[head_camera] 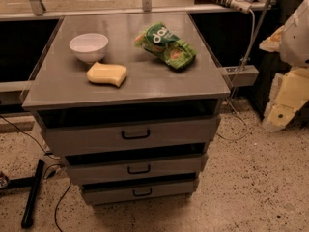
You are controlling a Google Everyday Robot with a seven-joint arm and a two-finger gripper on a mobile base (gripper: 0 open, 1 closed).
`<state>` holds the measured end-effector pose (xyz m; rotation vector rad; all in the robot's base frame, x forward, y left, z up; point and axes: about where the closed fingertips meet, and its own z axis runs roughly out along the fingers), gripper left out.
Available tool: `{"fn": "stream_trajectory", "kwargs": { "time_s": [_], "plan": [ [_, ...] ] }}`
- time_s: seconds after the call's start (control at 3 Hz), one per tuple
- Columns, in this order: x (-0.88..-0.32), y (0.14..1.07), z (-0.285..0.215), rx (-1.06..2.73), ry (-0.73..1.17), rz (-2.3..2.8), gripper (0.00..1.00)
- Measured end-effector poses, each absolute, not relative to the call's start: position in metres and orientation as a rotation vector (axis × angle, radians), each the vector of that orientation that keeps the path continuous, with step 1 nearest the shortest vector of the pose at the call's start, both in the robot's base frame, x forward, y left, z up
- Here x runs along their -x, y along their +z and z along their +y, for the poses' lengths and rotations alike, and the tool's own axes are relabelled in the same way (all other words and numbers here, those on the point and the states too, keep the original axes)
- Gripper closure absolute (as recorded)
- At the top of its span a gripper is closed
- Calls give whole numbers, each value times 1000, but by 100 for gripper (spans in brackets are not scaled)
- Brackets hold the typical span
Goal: Open middle drawer
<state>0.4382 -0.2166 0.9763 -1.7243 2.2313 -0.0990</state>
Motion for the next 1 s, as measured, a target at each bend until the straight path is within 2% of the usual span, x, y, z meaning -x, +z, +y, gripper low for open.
{"fn": "stream_trajectory", "kwargs": {
  "time_s": [0.33,1.0],
  "plan": [
    [-437,972,-215,1730,-115,2219,0],
    [-425,891,-213,1803,-55,2128,0]
  ]
}}
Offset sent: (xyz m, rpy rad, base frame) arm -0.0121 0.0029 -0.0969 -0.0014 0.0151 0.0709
